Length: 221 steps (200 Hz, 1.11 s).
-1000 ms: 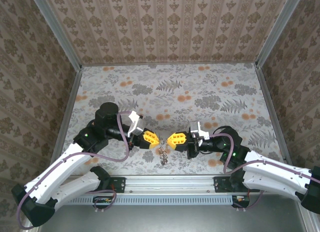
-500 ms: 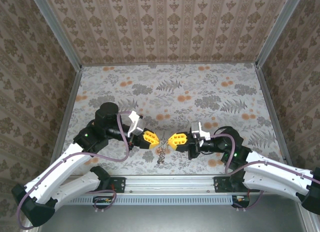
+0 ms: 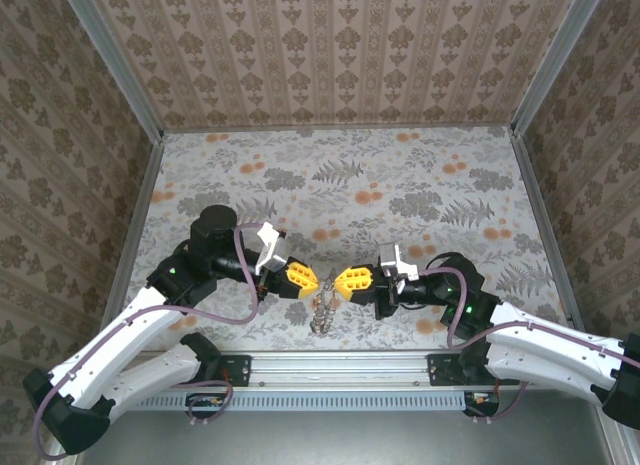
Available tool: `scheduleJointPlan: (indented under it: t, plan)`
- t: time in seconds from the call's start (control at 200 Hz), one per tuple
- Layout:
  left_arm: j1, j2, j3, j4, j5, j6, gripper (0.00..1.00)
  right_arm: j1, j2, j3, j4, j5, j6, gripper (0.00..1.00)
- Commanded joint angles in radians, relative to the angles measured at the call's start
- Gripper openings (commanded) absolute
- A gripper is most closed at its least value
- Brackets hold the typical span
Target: Put the keys on the keyring
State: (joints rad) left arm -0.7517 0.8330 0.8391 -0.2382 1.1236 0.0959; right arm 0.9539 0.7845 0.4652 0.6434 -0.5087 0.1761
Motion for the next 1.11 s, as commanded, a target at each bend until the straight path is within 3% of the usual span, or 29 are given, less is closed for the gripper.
scheduleJointPlan:
  t: [0.0, 1.1]
  plan:
    - [0.003, -0.015, 0.006, 0.027, 0.035, -0.009, 0.00, 0.007, -0.030, 0.030, 0.011, -0.013, 0.001, 0.00]
    - [0.005, -0.018, 0.008, 0.022, 0.030, -0.006, 0.00, 0.008, -0.021, 0.039, 0.009, -0.030, 0.015, 0.00]
